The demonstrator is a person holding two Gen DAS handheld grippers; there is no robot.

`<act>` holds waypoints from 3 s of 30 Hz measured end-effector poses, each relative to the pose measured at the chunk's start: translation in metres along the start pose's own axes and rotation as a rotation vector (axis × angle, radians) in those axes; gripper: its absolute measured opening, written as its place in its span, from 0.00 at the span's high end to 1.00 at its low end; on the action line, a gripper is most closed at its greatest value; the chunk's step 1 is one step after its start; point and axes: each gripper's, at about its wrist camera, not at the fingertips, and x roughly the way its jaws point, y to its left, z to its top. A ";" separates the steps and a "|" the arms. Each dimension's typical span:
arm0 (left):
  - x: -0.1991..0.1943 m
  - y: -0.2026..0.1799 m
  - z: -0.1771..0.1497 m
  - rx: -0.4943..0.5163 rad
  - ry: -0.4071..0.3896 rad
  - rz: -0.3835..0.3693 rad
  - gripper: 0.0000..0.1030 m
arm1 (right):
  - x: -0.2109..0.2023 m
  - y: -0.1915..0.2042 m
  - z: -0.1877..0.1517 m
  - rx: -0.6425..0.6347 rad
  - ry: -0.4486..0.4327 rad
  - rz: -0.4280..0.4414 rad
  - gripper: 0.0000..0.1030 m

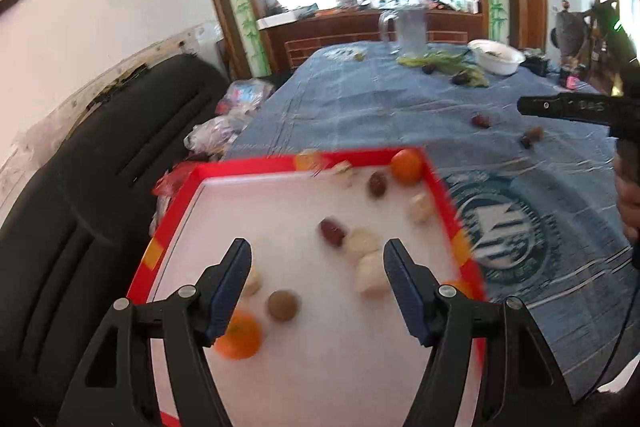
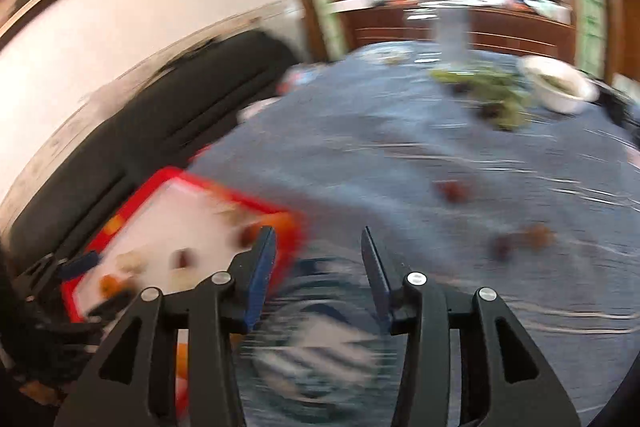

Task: Organize fruits
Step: 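Move both grippers back over the table toward the last fruits, then grasp a brown round fruit with the right gripper while the left gripper grasps a dark red date, then carry the brown fruit and date over the red tray and open both grippers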

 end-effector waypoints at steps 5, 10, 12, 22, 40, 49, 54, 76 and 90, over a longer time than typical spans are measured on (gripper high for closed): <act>-0.012 -0.026 0.036 0.024 -0.060 -0.102 0.31 | 0.003 -0.090 0.016 0.122 0.041 -0.113 0.56; -0.007 -0.068 0.067 0.060 -0.080 -0.191 0.24 | 0.013 -0.134 0.021 0.250 0.052 -0.070 0.58; 0.003 -0.085 0.072 0.086 -0.063 -0.206 0.24 | 0.019 -0.140 0.020 0.278 0.061 -0.030 0.58; 0.032 -0.130 0.073 0.125 0.028 -0.236 0.24 | 0.053 -0.136 0.009 0.193 0.154 -0.059 0.58; 0.094 -0.200 0.103 0.225 0.115 -0.259 0.24 | -0.005 -0.191 0.018 0.373 0.038 -0.093 0.72; 0.126 -0.239 0.103 0.273 0.195 -0.289 0.44 | -0.021 -0.211 0.020 0.464 -0.002 -0.101 0.72; 0.138 -0.244 0.101 0.281 0.233 -0.302 0.62 | -0.021 -0.209 0.021 0.466 -0.002 -0.095 0.72; 0.087 -0.219 0.113 0.185 0.126 -0.358 0.84 | -0.023 -0.194 0.023 0.416 -0.018 -0.083 0.72; -0.040 -0.092 0.080 0.038 -0.144 -0.201 0.84 | -0.034 -0.140 0.022 0.248 -0.097 -0.076 0.72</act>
